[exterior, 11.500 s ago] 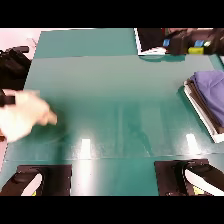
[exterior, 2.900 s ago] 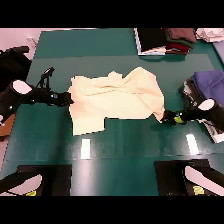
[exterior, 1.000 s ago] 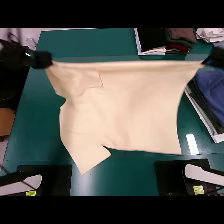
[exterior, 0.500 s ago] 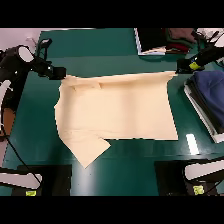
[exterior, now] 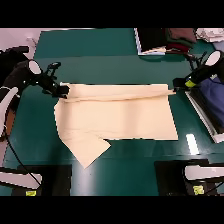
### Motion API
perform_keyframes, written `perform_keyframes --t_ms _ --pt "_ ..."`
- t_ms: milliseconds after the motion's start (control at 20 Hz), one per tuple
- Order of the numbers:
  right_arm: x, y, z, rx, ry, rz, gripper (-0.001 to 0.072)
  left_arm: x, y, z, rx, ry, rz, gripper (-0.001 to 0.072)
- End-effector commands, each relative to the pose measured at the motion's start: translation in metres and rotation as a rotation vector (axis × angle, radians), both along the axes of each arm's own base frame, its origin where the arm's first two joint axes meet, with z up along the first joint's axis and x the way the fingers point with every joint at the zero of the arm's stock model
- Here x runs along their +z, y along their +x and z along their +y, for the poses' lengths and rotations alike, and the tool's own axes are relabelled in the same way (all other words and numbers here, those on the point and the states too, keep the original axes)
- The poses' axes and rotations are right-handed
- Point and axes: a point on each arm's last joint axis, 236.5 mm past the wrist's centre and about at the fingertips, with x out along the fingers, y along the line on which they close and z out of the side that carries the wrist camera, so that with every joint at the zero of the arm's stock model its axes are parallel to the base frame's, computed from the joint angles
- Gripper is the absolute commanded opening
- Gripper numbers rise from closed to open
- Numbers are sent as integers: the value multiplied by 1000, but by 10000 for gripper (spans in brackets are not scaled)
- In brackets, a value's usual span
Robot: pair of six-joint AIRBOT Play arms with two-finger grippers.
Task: Fold the shirts.
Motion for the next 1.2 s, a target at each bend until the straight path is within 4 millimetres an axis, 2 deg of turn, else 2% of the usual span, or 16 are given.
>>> perform_keyframes --t_ms 0,50,150,250,300,400,550,650,700,850,950,1150 --pt "-13 -9 2 -9 2 5 415 -9 -8 1 26 -1 31 573" --pt "-9 -7 2 -8 1 -2 437 -6 -8 2 50 -1 32 541" --pt "6 -7 2 -4 -2 -25 434 12 -13 2 64 -7 15 539" --pt "23 -16 4 -1 -7 -55 431 35 -31 7 51 13 2 538" --pt "30 -24 5 -1 -9 -68 431 41 -48 12 60 25 -2 538" --pt "42 -39 9 -2 -5 -96 431 33 -97 19 93 42 43 539" --pt "57 -48 19 -12 20 -165 431 0 -187 19 152 24 155 539" --pt "67 -46 25 -21 45 -212 431 -15 -231 9 187 -27 205 539" --pt "70 -45 28 -22 60 -222 431 -21 -243 4 211 -57 214 538" --pt "73 -43 37 -26 99 -229 431 -37 -260 -12 252 -133 234 539" --pt "74 -43 40 -28 114 -230 430 -42 -249 -23 290 -199 192 539" --pt "74 -43 42 -27 122 -227 429 -38 -223 -47 317 -304 78 538"
